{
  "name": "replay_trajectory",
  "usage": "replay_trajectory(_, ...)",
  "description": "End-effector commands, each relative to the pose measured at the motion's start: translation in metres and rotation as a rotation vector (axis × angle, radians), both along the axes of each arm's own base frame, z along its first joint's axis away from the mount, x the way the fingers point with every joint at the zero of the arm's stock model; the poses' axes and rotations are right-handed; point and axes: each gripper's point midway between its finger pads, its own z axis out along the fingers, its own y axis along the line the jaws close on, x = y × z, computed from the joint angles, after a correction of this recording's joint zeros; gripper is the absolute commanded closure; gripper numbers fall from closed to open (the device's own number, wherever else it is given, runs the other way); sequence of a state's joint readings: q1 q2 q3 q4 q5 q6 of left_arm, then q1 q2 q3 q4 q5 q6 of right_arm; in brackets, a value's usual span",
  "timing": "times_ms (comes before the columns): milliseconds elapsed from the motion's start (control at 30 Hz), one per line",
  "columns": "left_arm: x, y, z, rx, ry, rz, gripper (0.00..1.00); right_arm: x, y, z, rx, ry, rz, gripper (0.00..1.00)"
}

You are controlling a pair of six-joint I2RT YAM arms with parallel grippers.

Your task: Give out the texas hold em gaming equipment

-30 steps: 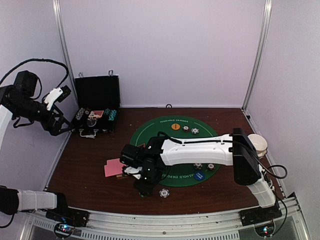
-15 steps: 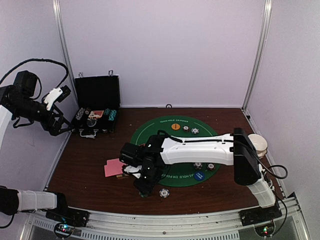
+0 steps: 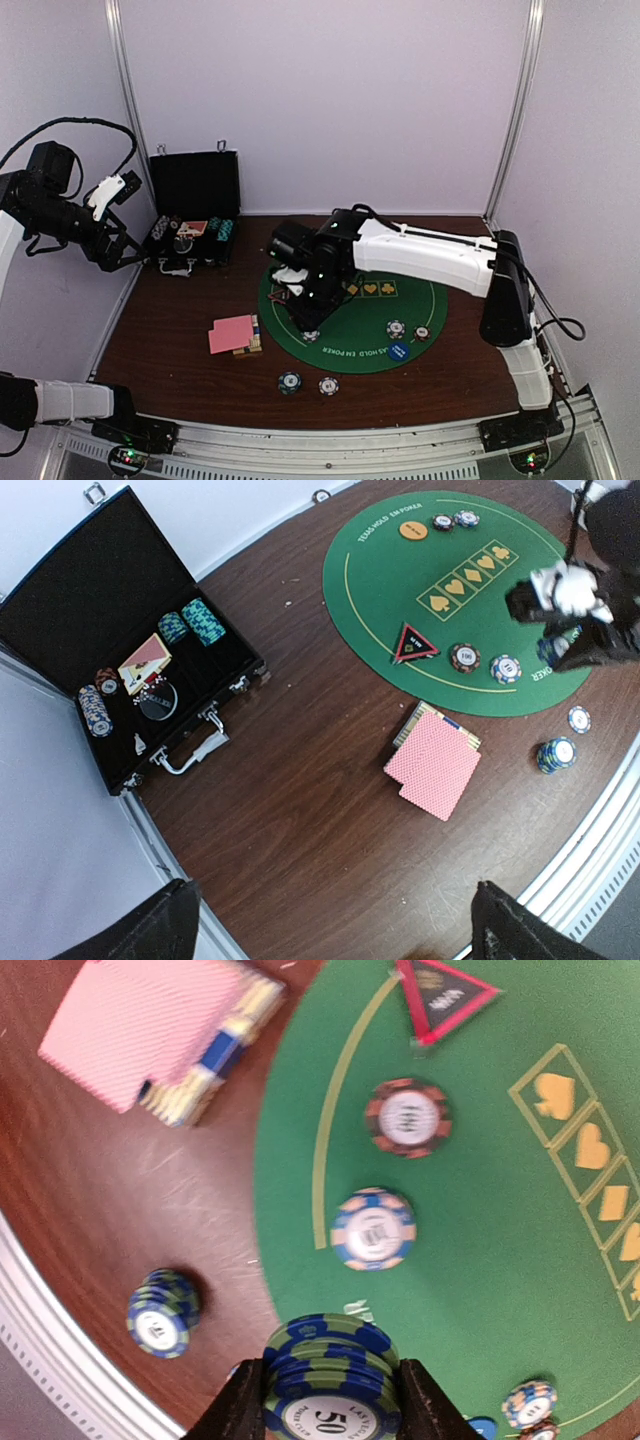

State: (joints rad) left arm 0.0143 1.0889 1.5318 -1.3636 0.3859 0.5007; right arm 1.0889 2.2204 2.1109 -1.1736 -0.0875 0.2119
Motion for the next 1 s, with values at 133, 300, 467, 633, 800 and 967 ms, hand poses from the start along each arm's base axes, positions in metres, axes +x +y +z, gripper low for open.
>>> replay_trajectory(133,-0.002,-0.002,0.007,-0.011,-0.026,-0.010,0.02,0.141,-0.079,0.028,0.017,-0.150,-0.336,0.94)
replay_trajectory(300,-0.002,-0.002,0.009,-0.013,-0.029,-0.009,0.02,0.199,-0.099,0.000,-0.020,-0.193,-0.445,0.94)
replay_trajectory(467,-0.003,-0.003,0.009,-0.017,-0.031,-0.011,0.02,0.236,-0.109,-0.024,0.000,-0.214,-0.525,0.93)
replay_trajectory(633,-0.003,-0.004,0.009,-0.025,-0.028,-0.013,0.02,0.256,-0.115,-0.048,0.024,-0.201,-0.574,0.92)
replay_trajectory(800,-0.002,-0.003,0.008,-0.022,-0.023,-0.011,0.02,0.263,-0.115,-0.068,0.019,-0.198,-0.578,0.92)
replay_trajectory(967,-0.001,-0.003,0.005,-0.022,-0.014,-0.009,0.02,0.271,-0.118,-0.076,0.013,-0.224,-0.594,0.91)
